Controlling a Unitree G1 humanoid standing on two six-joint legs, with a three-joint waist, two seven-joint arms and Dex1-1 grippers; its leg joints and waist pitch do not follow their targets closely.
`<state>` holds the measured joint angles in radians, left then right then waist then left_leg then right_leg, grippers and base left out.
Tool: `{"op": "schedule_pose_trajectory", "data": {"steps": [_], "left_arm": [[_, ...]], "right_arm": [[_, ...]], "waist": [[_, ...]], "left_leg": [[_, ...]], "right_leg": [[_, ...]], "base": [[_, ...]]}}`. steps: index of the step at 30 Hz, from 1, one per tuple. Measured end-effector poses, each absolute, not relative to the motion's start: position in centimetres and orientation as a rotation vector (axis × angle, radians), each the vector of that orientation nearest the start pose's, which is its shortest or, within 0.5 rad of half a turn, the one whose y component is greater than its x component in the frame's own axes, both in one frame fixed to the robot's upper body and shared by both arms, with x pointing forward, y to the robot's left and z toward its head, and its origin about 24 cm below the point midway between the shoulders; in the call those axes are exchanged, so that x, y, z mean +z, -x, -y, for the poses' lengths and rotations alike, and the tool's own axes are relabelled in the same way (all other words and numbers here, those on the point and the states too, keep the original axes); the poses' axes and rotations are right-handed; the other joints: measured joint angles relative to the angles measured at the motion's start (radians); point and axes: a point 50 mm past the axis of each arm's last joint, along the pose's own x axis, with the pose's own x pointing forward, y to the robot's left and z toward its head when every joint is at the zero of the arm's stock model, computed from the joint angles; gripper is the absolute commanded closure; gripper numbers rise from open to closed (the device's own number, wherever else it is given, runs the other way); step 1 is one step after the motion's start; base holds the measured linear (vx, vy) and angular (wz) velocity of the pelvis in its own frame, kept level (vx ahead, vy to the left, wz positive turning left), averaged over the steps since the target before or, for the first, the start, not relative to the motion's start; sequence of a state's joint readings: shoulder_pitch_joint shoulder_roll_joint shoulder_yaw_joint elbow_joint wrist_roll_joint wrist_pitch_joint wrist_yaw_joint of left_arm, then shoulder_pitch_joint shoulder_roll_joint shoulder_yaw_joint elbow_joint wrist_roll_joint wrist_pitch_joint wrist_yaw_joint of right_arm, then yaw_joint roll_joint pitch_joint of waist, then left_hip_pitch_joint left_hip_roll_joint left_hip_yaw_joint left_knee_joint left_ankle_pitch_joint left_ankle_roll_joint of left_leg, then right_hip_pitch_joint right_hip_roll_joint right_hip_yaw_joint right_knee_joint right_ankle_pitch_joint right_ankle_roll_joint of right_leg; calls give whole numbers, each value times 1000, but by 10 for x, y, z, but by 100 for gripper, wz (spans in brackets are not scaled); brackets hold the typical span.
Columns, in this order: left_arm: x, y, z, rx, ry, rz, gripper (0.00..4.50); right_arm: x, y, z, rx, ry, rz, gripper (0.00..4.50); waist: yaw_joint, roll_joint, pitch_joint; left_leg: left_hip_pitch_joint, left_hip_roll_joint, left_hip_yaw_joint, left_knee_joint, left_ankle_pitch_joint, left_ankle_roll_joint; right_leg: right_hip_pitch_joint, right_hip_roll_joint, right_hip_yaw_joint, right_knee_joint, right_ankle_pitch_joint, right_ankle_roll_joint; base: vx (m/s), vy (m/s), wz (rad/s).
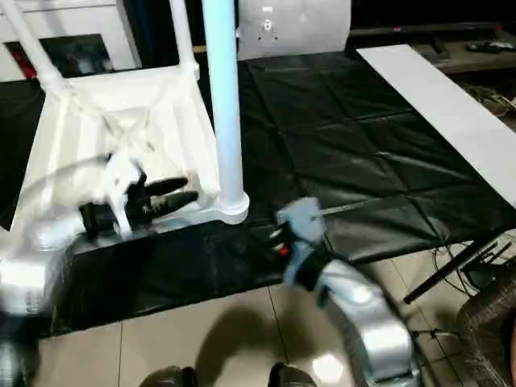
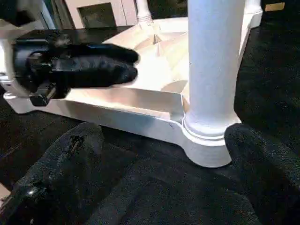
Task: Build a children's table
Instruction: Rotate leg to tighten
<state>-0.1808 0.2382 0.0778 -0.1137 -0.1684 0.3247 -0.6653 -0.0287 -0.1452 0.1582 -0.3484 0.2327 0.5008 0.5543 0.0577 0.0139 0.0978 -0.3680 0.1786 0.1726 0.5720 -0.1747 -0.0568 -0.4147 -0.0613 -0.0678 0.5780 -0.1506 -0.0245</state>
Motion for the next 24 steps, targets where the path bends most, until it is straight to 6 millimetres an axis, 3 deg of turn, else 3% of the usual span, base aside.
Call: {"op": "schedule_pose_trajectory", "data": {"steps": [5,11,19,24], "left_arm": [[86,-249,-163,-353,22,-28,197],[72,-222,-176,-153,-50,-127,146],[71,-213,-175,-109,-58,-158,146],[73,-209,-159,-203,-23,-146,146]], "right_arm": [[94,-242,79,897,-109,-98,0],[112,-271,64,1010,-95,-62,0],[120,-317,60,964,-51,-47,0],[124,-344,79,817,-13,-25,0]], "waist": [[-2,1,-1],[-6,3,-2],[0,4,-2],[3,4,-2]], "left_leg": [[1,3,-2,5,0,0],[1,3,-4,12,0,0],[-1,3,-4,19,0,0],[-1,3,-4,20,0,0]], "right_leg": [[1,3,-2,-1,-1,1],[3,3,-2,-1,-1,2],[5,2,-1,-2,-1,2],[6,2,0,-2,-1,2]], "base": [[0,0,0],[0,0,0],[0,0,0],[0,0,0]]}}
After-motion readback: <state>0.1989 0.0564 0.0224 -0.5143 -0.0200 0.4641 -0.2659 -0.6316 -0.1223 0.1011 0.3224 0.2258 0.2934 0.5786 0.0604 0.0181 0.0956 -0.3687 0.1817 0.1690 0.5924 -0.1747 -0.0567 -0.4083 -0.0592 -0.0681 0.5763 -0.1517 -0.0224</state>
